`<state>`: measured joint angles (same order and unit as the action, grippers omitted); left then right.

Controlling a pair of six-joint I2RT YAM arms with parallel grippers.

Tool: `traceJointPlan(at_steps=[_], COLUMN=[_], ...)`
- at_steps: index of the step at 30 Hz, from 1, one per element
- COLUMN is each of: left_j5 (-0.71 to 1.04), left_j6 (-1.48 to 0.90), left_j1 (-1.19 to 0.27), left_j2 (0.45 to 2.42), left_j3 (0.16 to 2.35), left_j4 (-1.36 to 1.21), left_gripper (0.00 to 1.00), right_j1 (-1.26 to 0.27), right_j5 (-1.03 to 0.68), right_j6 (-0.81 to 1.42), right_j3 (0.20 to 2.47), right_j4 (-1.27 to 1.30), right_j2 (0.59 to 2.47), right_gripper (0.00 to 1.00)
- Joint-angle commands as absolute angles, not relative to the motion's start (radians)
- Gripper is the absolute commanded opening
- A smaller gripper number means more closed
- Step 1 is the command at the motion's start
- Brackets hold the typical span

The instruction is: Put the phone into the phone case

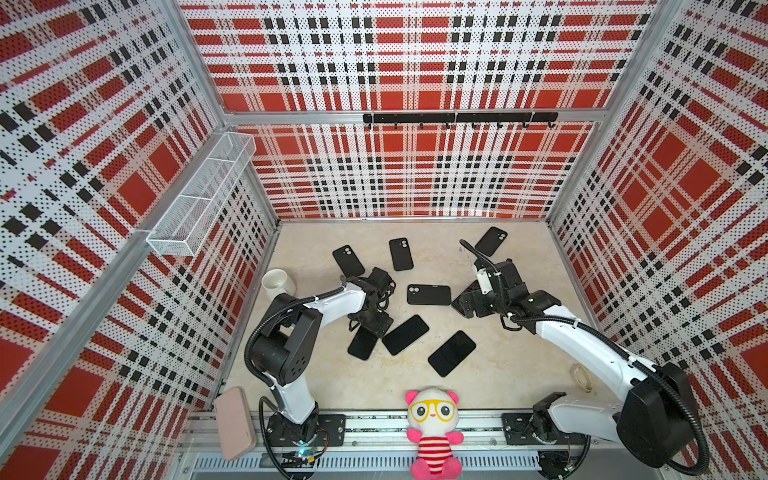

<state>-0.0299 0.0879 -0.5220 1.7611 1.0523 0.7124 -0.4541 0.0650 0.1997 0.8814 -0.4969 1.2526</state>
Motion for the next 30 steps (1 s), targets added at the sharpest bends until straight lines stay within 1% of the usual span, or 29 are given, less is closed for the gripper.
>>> traceJointPlan(at_steps=[1,5,7,12,15,19,21,24,28,30], left_j5=[-0.035,-0.035,-0.043,-0.02,0.011,0.107,0.162,0.23,0.241,0.199], left_j6=[0.104,0.099,0.087,0.05,0.033,0.028,0.029,0.022,0.011,-0.009], left_j1=[-0.514,-0.511,-0.504,-0.471,-0.449,-0.427,-0.414,-0.389,-0.362,-0.36], left_j2=[1.784,1.767,1.755,1.718,1.699,1.658,1.632,1.601,1.589,1.599], left_j3=[1.067,1.084,1.103,1.169,1.203,1.226,1.233,1.231,1.214,1.2], left_j4=[0.73,0.737,0.745,0.762,0.766,0.752,0.74,0.71,0.679,0.664], left_gripper=[0.81,0.79,0.79,0.77,0.76,0.75,0.75,0.75,0.75,0.76], right_j1=[-0.447,-0.448,-0.447,-0.452,-0.492,-0.579,-0.607,-0.652,-0.693,-0.695], right_j5=[0.074,0.074,0.044,-0.195,-0.273,-0.306,-0.335,-0.335,-0.299,-0.299], right_j6=[0.189,0.179,0.167,0.168,0.204,0.25,0.297,0.348,0.383,0.397], right_j3=[0.872,0.875,0.879,0.88,0.873,0.847,0.817,0.773,0.739,0.737], right_j4=[-0.485,-0.481,-0.478,-0.39,-0.317,-0.18,-0.074,0.078,0.22,0.253], right_j2=[1.236,1.246,1.25,1.254,1.276,1.305,1.316,1.333,1.375,1.399], right_gripper=[1.0,1.0,1.0,1.0,1.0,1.0,0.98,0.98,0.98,0.97])
